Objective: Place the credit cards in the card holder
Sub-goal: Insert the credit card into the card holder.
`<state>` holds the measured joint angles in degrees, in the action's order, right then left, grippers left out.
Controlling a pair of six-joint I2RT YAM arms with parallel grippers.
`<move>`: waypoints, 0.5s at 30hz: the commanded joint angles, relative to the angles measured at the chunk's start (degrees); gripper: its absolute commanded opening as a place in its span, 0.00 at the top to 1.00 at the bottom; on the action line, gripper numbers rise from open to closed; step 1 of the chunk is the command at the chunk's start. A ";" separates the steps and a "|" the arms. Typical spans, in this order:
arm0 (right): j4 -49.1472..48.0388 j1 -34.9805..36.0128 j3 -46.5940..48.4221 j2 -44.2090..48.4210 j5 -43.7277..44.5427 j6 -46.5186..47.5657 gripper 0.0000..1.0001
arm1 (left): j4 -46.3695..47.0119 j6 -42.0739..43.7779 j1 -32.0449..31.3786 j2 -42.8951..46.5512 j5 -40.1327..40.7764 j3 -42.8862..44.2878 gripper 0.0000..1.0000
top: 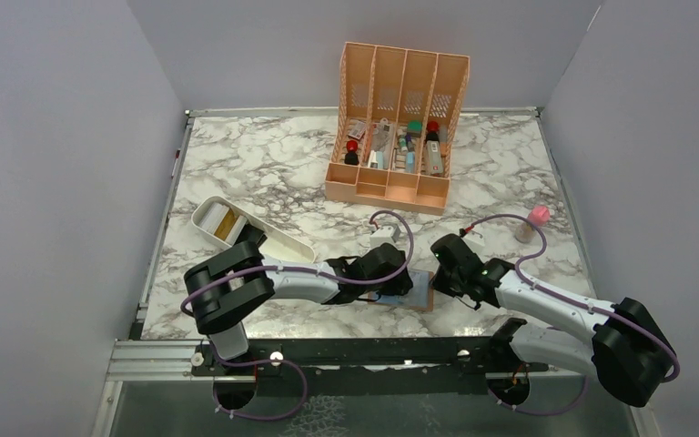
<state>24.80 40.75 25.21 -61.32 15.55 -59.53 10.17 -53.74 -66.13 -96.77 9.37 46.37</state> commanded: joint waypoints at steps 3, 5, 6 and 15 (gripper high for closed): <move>-2.06 -0.17 -1.03 -0.34 -0.40 0.11 0.85 | 2.62 0.14 -0.47 -2.19 -1.97 1.19 0.55; -2.51 -0.15 -1.04 -0.95 -0.67 0.05 0.85 | 3.82 -0.32 -0.76 -2.35 -3.00 1.18 0.55; -2.75 -0.15 -1.09 -1.19 -0.81 -0.02 0.85 | 4.14 -0.52 -0.81 -2.48 -3.44 1.31 0.55; -4.94 -0.15 -1.06 -2.80 -0.80 -0.58 0.85 | 5.76 -2.15 -1.55 -3.31 -5.22 3.24 0.55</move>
<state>21.54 40.75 25.06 -62.74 15.53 -59.53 13.58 -55.05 -66.96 -98.94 6.44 46.59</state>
